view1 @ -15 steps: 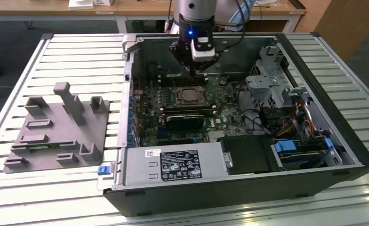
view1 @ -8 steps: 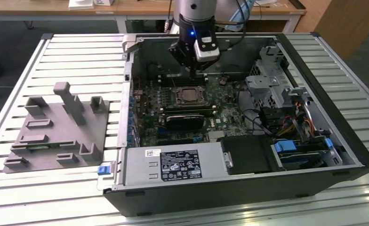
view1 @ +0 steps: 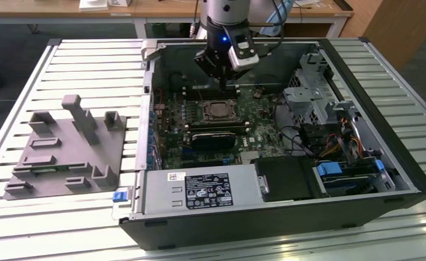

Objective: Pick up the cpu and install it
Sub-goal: 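Install the first cpu locking lever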

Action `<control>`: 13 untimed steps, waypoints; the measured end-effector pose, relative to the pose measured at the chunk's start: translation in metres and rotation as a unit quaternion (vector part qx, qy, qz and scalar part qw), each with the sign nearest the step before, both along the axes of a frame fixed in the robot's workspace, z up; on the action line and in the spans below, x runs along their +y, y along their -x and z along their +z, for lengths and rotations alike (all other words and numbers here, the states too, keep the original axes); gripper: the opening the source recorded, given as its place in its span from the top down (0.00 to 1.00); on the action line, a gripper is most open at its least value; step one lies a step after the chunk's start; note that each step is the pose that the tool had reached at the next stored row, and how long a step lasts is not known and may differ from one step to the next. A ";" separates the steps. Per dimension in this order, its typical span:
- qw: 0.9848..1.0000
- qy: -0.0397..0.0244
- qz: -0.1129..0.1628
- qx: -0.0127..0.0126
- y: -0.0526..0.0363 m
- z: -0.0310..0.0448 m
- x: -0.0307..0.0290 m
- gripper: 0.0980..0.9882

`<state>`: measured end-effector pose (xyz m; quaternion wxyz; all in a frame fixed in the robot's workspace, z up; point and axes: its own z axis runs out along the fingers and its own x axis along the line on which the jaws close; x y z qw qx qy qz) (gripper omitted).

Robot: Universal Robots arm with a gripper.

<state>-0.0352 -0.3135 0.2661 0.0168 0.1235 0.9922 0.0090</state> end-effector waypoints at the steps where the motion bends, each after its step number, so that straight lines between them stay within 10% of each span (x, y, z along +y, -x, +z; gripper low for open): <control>1: 1.000 0.000 0.008 0.000 0.0000 -0.0001 0.0000 0.99; 13: 0.994 0.000 0.108 0.000 0.0000 -0.0004 0.0000 0.99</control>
